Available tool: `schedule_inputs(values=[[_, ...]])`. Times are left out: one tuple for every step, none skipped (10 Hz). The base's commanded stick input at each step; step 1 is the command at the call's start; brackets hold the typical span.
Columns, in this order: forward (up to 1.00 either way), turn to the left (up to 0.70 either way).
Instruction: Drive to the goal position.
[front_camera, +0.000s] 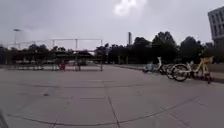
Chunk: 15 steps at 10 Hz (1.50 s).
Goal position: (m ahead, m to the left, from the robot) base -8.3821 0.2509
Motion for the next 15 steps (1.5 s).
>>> schedule_inputs(values=[[0.00,0.70],[0.00,0.70],[0.00,0.70],[0.00,0.70],[0.00,0.70],[0.00,0.70],[0.00,0.70],[0.00,0.70],[0.00,0.70],[0.00,0.70],[0.00,0.70],[0.00,0.70],[0.00,0.70],[0.00,0.70],[0.00,0.70]])
